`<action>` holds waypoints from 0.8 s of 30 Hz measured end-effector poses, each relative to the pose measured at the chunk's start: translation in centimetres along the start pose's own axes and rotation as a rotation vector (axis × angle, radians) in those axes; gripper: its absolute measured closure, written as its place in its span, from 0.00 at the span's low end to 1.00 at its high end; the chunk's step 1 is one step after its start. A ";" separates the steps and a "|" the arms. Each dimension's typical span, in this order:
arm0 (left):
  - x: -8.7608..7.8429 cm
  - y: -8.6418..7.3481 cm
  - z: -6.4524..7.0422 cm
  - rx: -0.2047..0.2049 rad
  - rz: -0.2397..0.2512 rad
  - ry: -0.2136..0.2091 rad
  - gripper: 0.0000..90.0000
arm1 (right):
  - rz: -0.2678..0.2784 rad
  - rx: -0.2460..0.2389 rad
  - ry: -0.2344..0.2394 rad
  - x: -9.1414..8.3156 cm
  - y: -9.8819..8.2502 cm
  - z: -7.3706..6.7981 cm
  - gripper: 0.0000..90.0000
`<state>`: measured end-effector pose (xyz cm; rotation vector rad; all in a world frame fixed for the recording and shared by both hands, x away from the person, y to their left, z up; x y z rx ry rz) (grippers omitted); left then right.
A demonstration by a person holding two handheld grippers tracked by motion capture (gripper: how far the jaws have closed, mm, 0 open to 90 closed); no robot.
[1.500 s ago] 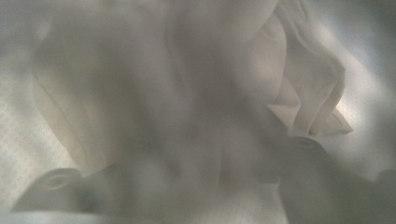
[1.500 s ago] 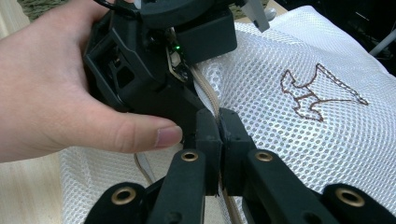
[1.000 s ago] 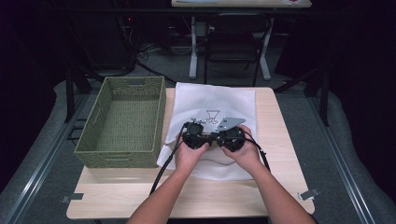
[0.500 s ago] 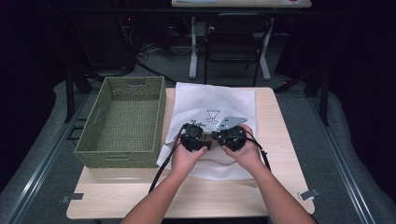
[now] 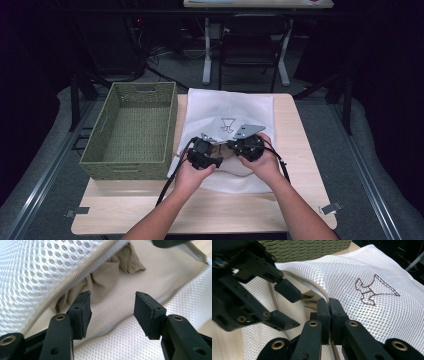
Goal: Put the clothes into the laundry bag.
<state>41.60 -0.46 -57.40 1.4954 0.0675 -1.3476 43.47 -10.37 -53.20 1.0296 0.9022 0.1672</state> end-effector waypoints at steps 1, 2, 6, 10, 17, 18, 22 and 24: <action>-0.1 -0.1 0.1 0.001 -0.003 -0.007 0.53 | -0.001 0.001 -0.001 0.0 0.0 0.0 0.98; -0.3 -0.3 0.2 0.005 -0.003 -0.018 0.54 | 0.000 0.000 -0.001 0.0 0.0 0.0 0.98; -0.7 -1.1 0.6 0.028 -0.006 -0.033 0.60 | 0.001 0.000 -0.002 -0.1 0.0 0.0 0.98; -0.8 -2.1 0.7 0.050 -0.029 -0.044 0.64 | 0.000 -0.002 -0.003 -0.1 -0.1 0.0 0.98; -0.7 -4.2 0.2 0.087 -0.091 -0.028 0.69 | -0.002 0.003 -0.003 -0.1 -0.2 0.1 0.98; -0.7 -4.5 0.1 0.095 -0.102 -0.026 0.69 | -0.002 0.003 -0.003 -0.2 -0.2 0.1 0.98; -0.6 -5.8 0.0 0.093 -0.135 -0.037 0.72 | -0.003 0.002 -0.002 -0.1 -0.2 0.0 0.98; -0.6 -6.2 -0.1 0.095 -0.146 -0.037 0.73 | -0.004 0.002 -0.003 -0.1 -0.2 0.0 0.98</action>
Point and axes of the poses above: each handheld gripper's, and its own axes: x roughly forward along the jaws, y roughly out of its top, z roughly to its right, the point moved 8 cm from there along x, roughly forward along the jaws, and after that the axes turned 6 degrees about -y, right-handed, at the moved point
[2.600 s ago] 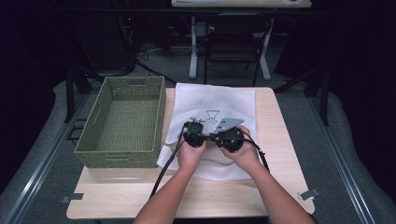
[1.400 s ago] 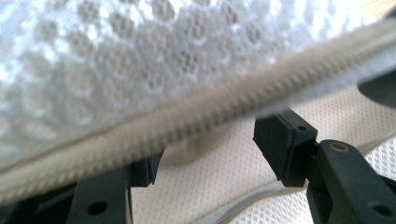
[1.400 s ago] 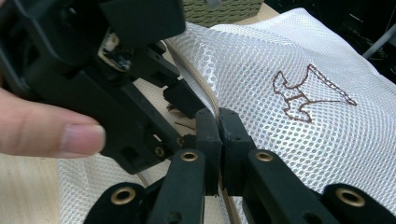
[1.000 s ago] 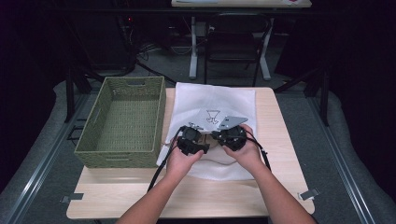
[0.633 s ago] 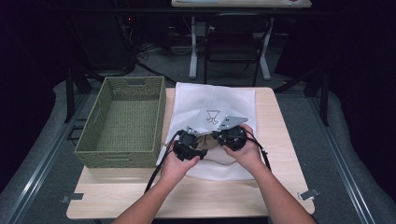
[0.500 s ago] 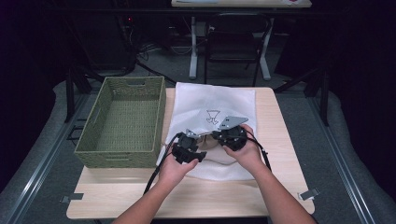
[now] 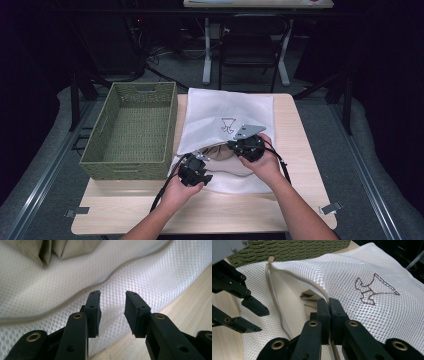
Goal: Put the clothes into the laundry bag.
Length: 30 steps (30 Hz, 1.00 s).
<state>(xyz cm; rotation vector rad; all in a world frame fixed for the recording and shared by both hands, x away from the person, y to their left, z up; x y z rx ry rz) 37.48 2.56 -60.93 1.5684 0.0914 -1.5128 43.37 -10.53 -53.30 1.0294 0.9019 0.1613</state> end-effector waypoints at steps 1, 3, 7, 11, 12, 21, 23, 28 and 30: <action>0.0 -0.2 -0.1 0.005 -0.008 0.005 0.73 | -0.001 0.001 0.000 0.0 0.0 0.0 0.98; 0.0 -0.5 -0.2 0.004 -0.019 0.008 0.75 | 0.000 0.003 0.000 0.0 0.0 0.0 0.98; 0.0 -0.9 -0.2 -0.006 -0.017 -0.017 0.72 | 0.000 0.004 0.001 -0.1 -0.1 0.0 0.98; 0.2 -1.3 -0.4 0.002 -0.028 -0.003 0.72 | 0.000 0.004 -0.001 0.0 -0.2 0.1 0.98; 0.2 -1.4 -0.4 -0.001 -0.027 -0.002 0.72 | -0.001 0.006 -0.002 -0.1 -0.2 0.1 0.98; 0.7 -2.1 -0.6 0.011 -0.042 0.006 0.81 | -0.002 0.008 -0.004 -0.1 -0.2 0.1 0.98; 0.7 -2.2 -0.7 0.015 -0.035 0.017 0.86 | -0.002 0.008 -0.004 -0.1 -0.2 0.1 0.98; 0.7 -2.4 -0.9 0.008 -0.026 0.014 0.97 | -0.003 0.007 -0.004 -0.1 -0.3 0.0 0.98; 0.7 -2.3 -0.9 0.013 -0.025 0.017 0.98 | -0.002 0.008 -0.005 -0.1 -0.3 0.0 0.98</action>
Point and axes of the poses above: each handheld gripper's, and its own axes: x roughly forward along the jaws, y roughly out of its top, z roughly to its right, the point moved 8 cm from there along x, roughly forward along the jaws, and after that the axes turned 6 degrees about -y, right-handed, at the moved point
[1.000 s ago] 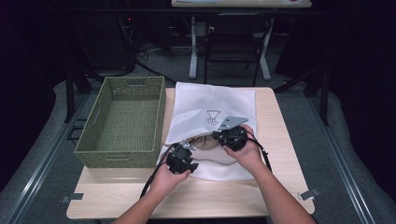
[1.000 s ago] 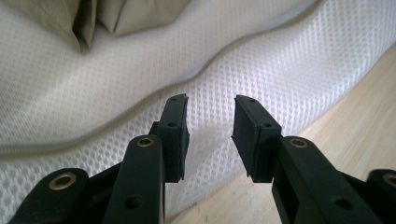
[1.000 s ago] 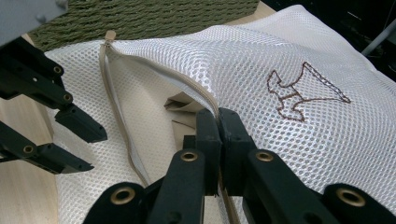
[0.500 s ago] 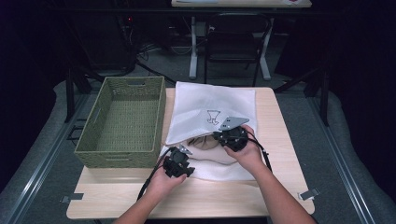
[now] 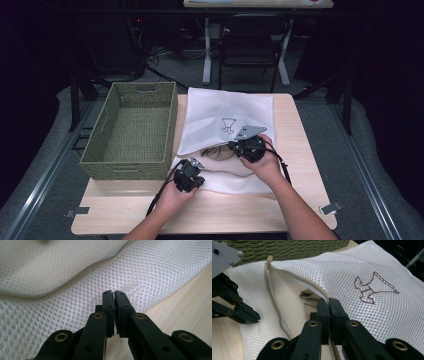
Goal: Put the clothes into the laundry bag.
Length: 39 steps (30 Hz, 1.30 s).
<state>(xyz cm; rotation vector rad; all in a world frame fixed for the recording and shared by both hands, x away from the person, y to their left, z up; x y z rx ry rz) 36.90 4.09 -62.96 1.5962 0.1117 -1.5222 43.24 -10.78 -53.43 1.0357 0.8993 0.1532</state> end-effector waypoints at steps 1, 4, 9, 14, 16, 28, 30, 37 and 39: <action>0.0 0.0 0.0 0.000 0.001 -0.002 0.98 | 0.000 0.001 0.000 0.0 0.0 0.0 0.98; 0.0 0.1 0.0 -0.009 0.007 -0.004 0.99 | 0.001 0.000 -0.003 -0.1 0.0 0.1 0.98; 0.0 0.0 0.4 -0.007 0.005 -0.014 1.00 | 0.003 0.002 -0.005 -0.3 0.0 0.2 0.98; 0.1 0.1 1.0 0.002 0.000 -0.040 1.00 | -0.001 0.001 0.000 -0.4 -0.2 0.2 0.98; 0.1 0.1 1.2 0.002 -0.001 -0.049 1.00 | -0.001 0.005 0.000 -0.4 -0.2 0.2 0.98; 0.3 0.1 1.1 0.003 0.006 -0.053 0.95 | -0.036 -0.004 0.026 -0.3 -1.0 -0.3 0.98; 0.2 0.1 1.2 0.000 0.008 -0.055 0.94 | -0.045 -0.009 0.034 -0.2 -1.3 -0.5 0.98; -0.5 0.6 1.2 -0.013 0.064 -0.054 0.85 | -0.071 -0.016 0.053 0.1 -1.9 -0.9 0.98; -0.7 0.7 1.2 -0.020 0.082 -0.054 0.81 | -0.085 -0.021 0.063 0.3 -2.3 -1.1 0.97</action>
Point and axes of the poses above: each handheld gripper's, and its own axes: x roughly forward along the jaws, y roughly out of its top, z roughly to its right, the point moved 8 cm from there along x, roughly forward along the jaws, and after that the axes turned 6 degrees about -y, right-handed, at the moved point
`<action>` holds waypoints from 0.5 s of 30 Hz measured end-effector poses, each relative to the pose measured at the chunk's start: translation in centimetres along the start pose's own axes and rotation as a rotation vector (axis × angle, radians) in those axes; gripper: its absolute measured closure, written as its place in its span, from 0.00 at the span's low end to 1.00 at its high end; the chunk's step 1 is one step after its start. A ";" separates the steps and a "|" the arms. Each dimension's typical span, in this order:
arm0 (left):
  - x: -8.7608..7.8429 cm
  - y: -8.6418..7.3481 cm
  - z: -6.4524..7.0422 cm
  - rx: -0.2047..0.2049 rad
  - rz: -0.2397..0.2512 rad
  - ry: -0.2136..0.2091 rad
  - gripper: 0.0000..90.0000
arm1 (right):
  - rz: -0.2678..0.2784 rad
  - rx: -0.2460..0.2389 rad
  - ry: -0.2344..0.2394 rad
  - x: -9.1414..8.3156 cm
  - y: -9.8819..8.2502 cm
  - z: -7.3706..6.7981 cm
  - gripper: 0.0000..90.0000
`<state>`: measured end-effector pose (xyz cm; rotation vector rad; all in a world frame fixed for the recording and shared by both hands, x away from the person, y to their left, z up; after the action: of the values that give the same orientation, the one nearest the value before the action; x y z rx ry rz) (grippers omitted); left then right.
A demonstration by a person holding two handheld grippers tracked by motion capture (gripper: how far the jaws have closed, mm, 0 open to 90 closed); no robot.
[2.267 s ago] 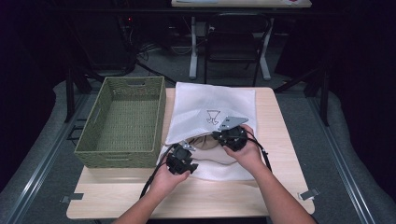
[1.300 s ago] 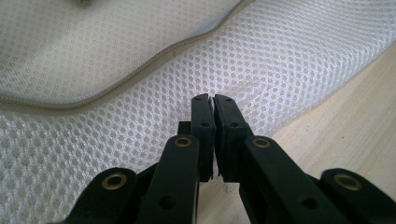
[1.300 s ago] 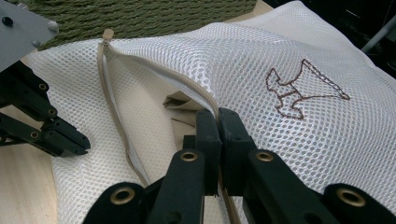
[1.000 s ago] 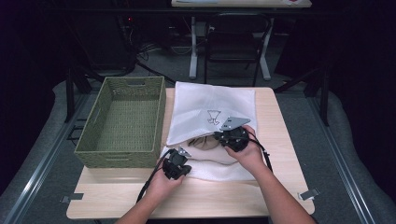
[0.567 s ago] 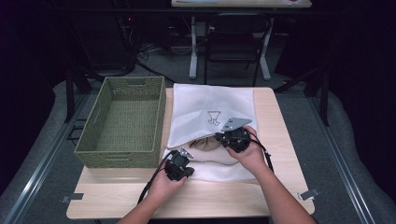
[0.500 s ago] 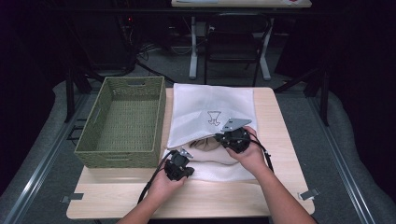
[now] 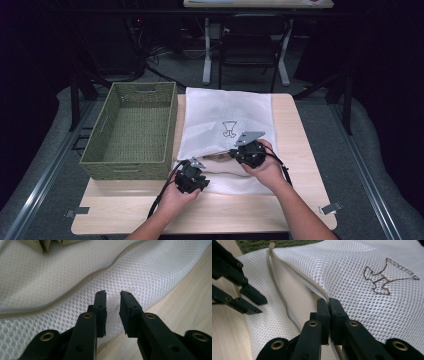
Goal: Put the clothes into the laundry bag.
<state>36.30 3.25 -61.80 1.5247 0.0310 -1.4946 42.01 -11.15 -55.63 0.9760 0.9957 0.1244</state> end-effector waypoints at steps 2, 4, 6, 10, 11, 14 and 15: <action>-0.2 0.0 -0.1 0.002 0.003 0.004 0.78 | -0.016 -0.003 0.007 0.2 -0.4 -0.1 0.97; -0.2 0.1 -0.1 -0.001 0.009 0.007 0.76 | -0.031 -0.005 0.017 0.5 -0.7 -0.3 0.97; -0.4 0.1 -0.1 -0.002 0.013 0.006 0.74 | -0.038 -0.005 0.019 0.8 -1.0 -0.4 0.97; -0.7 0.3 -0.2 -0.002 0.027 0.003 0.73 | -0.053 -0.007 0.021 1.2 -1.3 -0.7 0.97; -0.8 0.3 -0.2 -0.003 0.030 0.001 0.72 | -0.052 -0.010 0.022 1.2 -1.3 -0.7 0.97; -1.0 0.4 -0.3 -0.012 0.042 -0.003 0.70 | -0.058 -0.005 0.029 1.5 -1.5 -0.9 0.97; -1.1 0.5 -0.4 -0.014 0.045 -0.002 0.70 | -0.063 0.001 0.033 1.7 -1.7 -0.9 0.97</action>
<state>36.60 3.90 -60.74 1.5030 0.0061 -1.4582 41.72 -10.71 -58.16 0.9446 1.0559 0.0878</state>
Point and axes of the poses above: each handheld gripper's, and its own axes: x roughly forward along the jaws, y roughly out of its top, z roughly to its right, the point moved 8 cm from there along x, roughly forward along the jaws, and after that the axes turned 6 degrees about -y, right-handed, at the moved point
